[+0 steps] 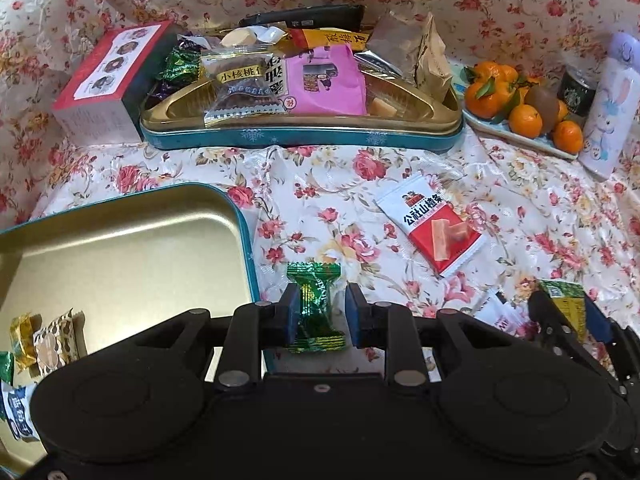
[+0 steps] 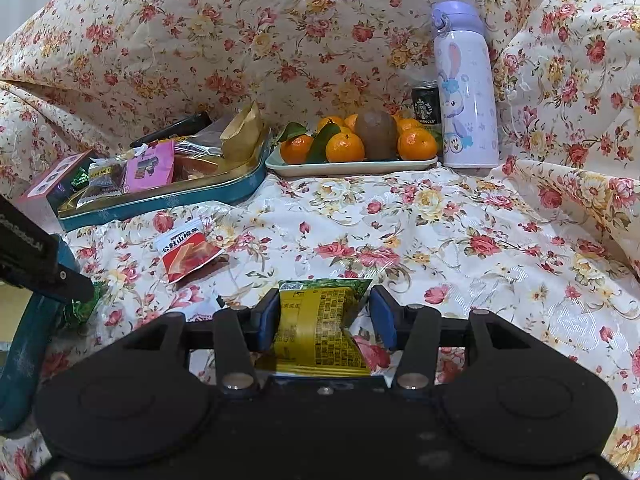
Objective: Organize snacks
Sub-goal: 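Grasp the green-wrapped candy with left gripper while right holds yellow packet, then carry the green candy and yellow-green packet over the gold tin tray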
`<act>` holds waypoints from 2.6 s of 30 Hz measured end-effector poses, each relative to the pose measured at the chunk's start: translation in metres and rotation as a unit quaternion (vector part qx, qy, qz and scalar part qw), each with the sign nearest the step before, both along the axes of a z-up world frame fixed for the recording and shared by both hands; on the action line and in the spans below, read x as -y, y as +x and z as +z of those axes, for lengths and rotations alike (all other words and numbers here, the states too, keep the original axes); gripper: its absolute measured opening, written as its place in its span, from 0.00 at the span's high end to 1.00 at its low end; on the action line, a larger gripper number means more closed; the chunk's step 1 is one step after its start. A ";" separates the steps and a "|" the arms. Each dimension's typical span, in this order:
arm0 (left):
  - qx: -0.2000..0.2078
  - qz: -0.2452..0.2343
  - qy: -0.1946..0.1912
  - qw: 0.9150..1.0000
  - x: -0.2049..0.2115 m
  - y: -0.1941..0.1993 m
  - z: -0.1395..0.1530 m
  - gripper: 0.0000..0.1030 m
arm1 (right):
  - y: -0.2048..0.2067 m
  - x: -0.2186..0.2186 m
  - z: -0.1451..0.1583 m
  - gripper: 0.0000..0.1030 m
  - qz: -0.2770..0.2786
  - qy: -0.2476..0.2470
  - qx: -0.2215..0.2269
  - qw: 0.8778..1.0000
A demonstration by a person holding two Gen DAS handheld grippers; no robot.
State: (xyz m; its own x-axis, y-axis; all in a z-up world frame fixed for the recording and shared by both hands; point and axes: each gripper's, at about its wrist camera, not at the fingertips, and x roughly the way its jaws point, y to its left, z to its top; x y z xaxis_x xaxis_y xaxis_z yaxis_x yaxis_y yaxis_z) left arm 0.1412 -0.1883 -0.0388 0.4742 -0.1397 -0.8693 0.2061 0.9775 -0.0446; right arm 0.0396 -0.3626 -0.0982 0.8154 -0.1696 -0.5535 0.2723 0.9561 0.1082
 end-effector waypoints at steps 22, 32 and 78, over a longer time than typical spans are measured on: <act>-0.016 0.004 0.012 1.000 0.009 0.002 -0.012 0.63 | -0.001 0.000 0.000 0.49 -0.003 0.002 0.002 1.000; -0.019 0.000 0.011 1.000 0.011 -0.001 -0.012 0.67 | -0.001 0.000 0.000 0.49 -0.002 0.002 0.002 1.000; 0.007 -0.095 -0.005 0.995 0.014 -0.083 -0.017 0.72 | -0.005 -0.013 0.004 0.55 -0.011 -0.045 -0.025 0.999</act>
